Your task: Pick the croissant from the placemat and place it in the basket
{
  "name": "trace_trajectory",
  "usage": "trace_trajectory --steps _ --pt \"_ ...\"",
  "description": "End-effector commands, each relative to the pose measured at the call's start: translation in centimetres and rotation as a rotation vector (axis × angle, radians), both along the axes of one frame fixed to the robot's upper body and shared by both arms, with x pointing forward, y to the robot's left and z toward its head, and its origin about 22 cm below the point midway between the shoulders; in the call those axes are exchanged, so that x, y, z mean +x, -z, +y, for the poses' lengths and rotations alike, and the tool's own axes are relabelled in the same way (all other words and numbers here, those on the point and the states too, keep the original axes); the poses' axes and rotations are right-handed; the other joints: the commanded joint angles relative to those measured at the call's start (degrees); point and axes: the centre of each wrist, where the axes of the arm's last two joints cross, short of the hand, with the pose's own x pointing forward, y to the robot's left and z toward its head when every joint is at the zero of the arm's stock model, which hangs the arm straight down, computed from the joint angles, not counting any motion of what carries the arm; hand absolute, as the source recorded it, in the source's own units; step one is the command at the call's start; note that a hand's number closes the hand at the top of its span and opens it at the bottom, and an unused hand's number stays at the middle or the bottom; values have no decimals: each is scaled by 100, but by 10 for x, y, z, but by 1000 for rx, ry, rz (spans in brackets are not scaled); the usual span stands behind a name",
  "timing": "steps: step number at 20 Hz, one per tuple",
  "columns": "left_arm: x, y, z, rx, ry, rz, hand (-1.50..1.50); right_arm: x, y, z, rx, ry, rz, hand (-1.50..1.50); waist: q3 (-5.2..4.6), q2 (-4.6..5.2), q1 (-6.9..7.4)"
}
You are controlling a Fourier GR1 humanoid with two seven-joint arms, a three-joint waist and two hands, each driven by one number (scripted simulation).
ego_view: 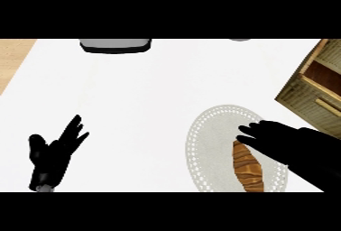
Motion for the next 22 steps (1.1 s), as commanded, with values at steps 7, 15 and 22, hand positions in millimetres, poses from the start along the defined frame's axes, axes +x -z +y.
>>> trace_trajectory --steps 7,15,22 --pt "-30 35 11 2 -23 182 0 5 41 0 10 7 -17 -150 -81 59 7" --pt "-19 35 -3 11 -22 184 0 25 62 -11 42 -6 -34 -150 -78 76 4" --pt "-13 34 -1 -6 -16 177 0 18 100 16 -55 -8 -10 -150 -83 82 23"
